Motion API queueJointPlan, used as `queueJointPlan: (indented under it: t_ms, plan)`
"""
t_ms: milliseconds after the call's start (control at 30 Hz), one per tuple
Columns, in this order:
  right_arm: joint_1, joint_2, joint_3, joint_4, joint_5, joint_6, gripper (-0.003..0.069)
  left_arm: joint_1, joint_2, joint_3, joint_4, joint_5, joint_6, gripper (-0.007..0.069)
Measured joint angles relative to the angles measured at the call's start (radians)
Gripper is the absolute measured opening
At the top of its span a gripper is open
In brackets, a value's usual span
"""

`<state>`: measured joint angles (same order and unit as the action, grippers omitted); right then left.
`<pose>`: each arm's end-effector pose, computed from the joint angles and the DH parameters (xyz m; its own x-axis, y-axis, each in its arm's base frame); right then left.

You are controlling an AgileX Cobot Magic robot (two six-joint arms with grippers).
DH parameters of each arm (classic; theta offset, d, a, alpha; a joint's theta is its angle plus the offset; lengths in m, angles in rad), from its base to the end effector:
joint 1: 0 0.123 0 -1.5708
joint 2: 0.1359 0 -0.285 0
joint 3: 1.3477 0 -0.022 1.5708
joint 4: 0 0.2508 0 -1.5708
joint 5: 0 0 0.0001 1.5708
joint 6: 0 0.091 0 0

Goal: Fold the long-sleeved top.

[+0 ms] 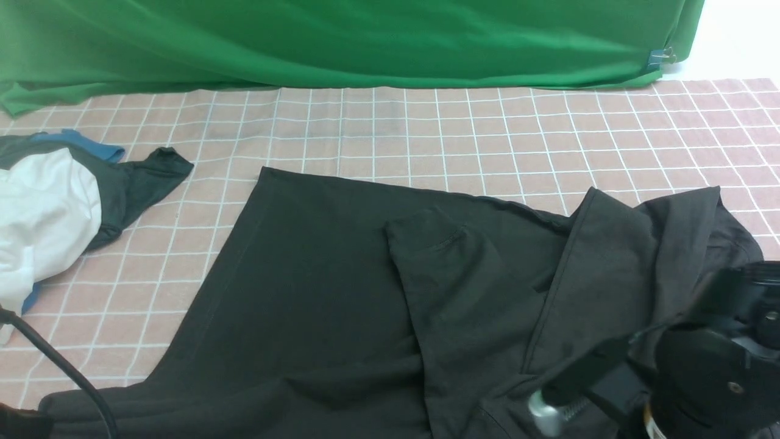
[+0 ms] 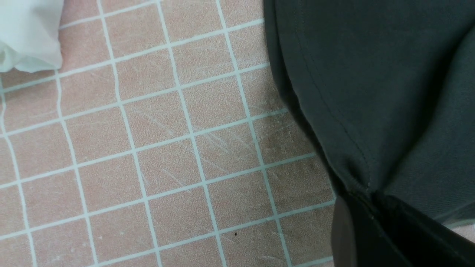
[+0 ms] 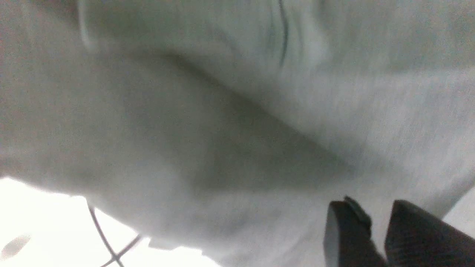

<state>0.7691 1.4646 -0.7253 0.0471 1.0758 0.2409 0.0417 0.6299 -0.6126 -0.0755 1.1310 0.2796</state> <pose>0.1460 0.1466 0.1834 -0.8649 -0.4753 0.1613 -0.4817 0.8763 -0.0011 0.0877 -0.0026 0.2808 -0.8471 0.2092 -0.4886 0.2054 0.9767 0.0620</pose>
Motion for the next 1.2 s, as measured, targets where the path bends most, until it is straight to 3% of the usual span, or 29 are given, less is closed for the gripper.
queueJointPlan:
  t_ms: [167, 300, 367, 500, 733, 867, 1033, 1200]
  plan:
    - [0.0, -0.084, -0.039, 0.017, -0.009, -0.004, 0.0217, 0.0, 0.0, 0.0, 0.0, -0.001, 0.0, 0.0035]
    - [-0.016, -0.15, -0.098, -0.143, -0.199, 0.033, 0.022, 0.0, 0.0, 0.0, 0.0, -0.001, 0.0, 0.0035]
    - [-0.098, -0.133, -0.125, -0.313, -0.365, 0.111, 0.022, 0.0, 0.0, 0.0, 0.0, 0.0, 0.0, 0.0035]
    - [-0.32, -0.021, -0.157, -0.394, -0.611, 0.134, 0.022, 0.0, 0.0, 0.0, 0.0, 0.0, 0.0, 0.0035]
    - [-0.642, 0.139, -0.211, -0.282, -0.698, 0.159, 0.0232, 0.0, 0.0, 0.0, 0.0, 0.007, 0.0, 0.0035]
    - [-0.796, 0.167, -0.24, -0.143, -0.757, 0.113, 0.0328, 0.0, 0.0, 0.0, 0.0, 0.019, 0.0, 0.0035]
    - [-0.869, 0.217, -0.282, -0.047, -0.802, 0.045, 0.0433, 0.0, 0.0, 0.0, 0.0, 0.02, 0.0, 0.0035]
    - [-0.871, 0.335, -0.337, -0.021, -0.756, 0.023, 0.0449, 0.0, 0.0, 0.0, 0.0, 0.021, 0.0, 0.0035]
